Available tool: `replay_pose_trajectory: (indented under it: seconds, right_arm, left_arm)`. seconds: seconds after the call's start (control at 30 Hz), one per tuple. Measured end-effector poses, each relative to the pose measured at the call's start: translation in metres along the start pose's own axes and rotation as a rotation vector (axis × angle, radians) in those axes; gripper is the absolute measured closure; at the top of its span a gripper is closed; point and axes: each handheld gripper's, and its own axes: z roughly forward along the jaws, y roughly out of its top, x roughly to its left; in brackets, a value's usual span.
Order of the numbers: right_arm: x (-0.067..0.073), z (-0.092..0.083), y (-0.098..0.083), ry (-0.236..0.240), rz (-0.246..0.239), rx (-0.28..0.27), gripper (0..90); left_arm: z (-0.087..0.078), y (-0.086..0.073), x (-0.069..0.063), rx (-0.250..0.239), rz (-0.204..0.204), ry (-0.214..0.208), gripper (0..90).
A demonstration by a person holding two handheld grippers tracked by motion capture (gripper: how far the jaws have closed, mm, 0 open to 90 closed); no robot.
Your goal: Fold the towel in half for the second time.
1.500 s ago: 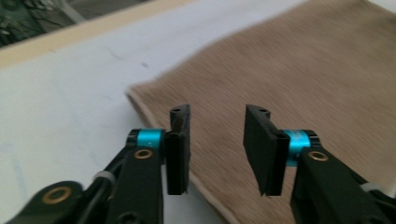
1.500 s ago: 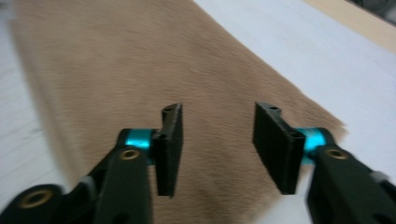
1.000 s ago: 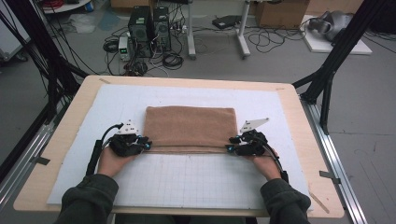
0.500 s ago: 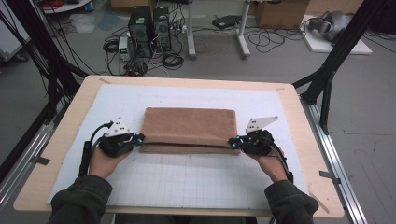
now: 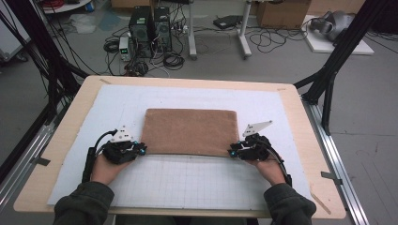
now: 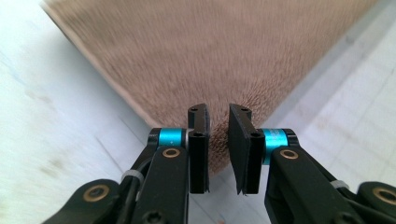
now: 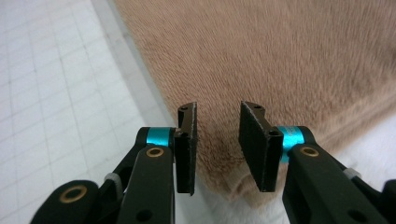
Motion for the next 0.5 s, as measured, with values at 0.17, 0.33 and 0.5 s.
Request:
replay_pose_trajectory:
  seconds: [0.17, 0.33, 0.5]
  right_arm:
    - [0.001, -0.002, 0.001, -0.013, -0.003, -0.019, 61.1]
    - [-0.001, -0.007, 0.001, -0.031, 0.020, -0.065, 50.2]
    - [-0.003, -0.014, 0.000, -0.049, 0.046, -0.100, 43.6]
  left_arm:
    - [-0.002, 0.001, -0.001, -0.015, -0.008, 0.004, 67.0]
    - [-0.009, 0.003, 0.000, -0.061, -0.022, 0.005, 56.8]
    - [-0.015, 0.003, 0.003, -0.099, -0.053, 0.000, 50.4]
